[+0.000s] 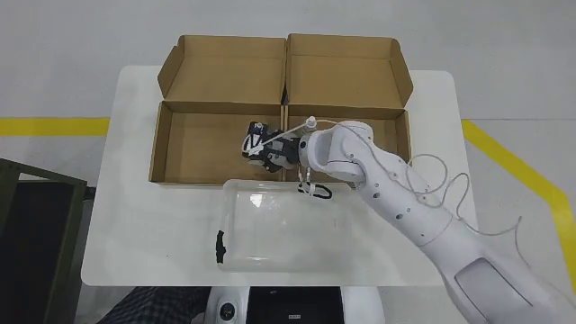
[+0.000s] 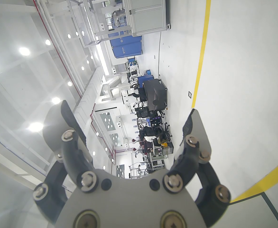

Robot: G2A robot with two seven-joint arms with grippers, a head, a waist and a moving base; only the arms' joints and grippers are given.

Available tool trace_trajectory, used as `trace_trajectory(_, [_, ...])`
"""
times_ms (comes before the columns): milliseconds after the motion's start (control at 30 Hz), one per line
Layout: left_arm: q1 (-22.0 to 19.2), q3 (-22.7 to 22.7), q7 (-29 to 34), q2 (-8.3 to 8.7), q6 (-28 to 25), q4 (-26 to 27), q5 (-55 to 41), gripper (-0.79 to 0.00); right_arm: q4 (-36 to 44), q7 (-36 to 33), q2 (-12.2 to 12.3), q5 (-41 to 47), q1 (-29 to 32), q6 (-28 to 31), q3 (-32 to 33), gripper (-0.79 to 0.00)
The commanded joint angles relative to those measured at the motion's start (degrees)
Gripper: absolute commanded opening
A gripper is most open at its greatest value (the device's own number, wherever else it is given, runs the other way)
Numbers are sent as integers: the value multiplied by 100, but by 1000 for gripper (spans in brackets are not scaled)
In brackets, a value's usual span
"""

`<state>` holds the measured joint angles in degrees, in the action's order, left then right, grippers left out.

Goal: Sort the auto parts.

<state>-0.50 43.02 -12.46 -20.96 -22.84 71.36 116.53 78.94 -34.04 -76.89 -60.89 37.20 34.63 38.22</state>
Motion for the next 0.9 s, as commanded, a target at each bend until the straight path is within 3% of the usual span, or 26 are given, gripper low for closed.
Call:
trace_trajectory(0, [0, 0, 0, 0, 0, 0, 0, 0, -108, -22, -44, -2, -74, -16, -69, -785])
trace_trajectory(367, [0, 0, 0, 0, 0, 0, 0, 0, -509, -172, -241, -17, -309, 18, -334, -782])
trace_trajectory(600, [0, 0, 0, 0, 0, 0, 0, 0, -657, -180, -301, -47, -345, 88, -365, -603])
trace_trajectory(867, [0, 0, 0, 0, 0, 0, 0, 0, -755, -223, -340, -53, -362, 166, -335, -557])
